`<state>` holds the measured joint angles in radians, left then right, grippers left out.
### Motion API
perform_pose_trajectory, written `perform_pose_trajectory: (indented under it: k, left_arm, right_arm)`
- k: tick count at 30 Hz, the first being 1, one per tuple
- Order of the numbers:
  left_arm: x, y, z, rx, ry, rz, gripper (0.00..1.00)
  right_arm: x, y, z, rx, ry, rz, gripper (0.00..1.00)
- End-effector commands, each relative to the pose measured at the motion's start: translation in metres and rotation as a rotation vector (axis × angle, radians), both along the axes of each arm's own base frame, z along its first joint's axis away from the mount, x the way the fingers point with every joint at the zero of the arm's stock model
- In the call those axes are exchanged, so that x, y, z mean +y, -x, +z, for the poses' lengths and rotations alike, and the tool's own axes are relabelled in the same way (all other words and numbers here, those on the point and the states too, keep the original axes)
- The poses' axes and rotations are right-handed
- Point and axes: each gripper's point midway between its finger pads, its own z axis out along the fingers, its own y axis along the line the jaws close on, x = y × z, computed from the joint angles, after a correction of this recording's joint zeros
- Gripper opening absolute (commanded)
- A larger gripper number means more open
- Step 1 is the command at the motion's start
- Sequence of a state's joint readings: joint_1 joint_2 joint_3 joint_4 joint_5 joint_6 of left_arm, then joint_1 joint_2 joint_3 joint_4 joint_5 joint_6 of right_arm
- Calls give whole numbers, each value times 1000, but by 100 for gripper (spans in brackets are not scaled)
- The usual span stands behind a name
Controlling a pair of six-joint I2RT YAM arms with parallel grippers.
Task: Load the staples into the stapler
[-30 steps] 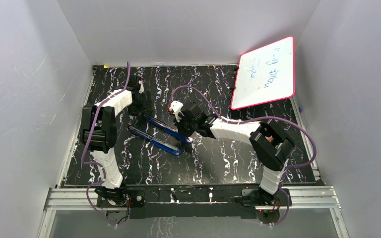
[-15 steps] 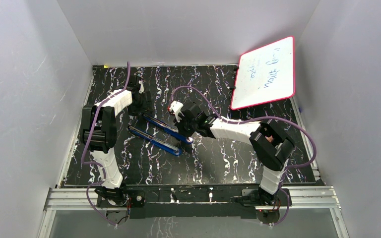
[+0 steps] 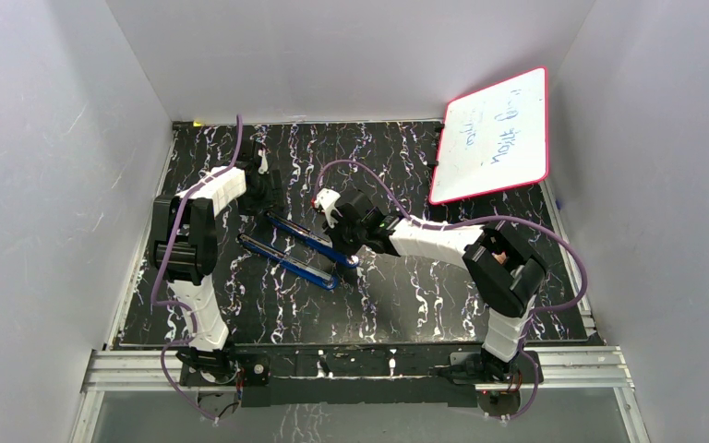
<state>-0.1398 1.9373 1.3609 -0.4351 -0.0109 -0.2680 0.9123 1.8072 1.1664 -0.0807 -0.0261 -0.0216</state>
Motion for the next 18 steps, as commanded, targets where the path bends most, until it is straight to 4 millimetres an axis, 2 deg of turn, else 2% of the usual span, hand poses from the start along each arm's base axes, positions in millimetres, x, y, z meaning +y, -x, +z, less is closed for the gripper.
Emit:
perform_pose_trajectory:
  k: [1,8,18]
  left_arm:
    - [-3,1,13,-10,7,-14,72]
    - [-3,1,13,-12,9,-13,72]
    - [-3,1,14,-12,9,-14,72]
  right_arm:
    - [12,-8,21,-39,-51,-5,0]
    - [14,-8,37,-80,-111,1,0]
    - [13,-9,31,-67,-87,-6,0]
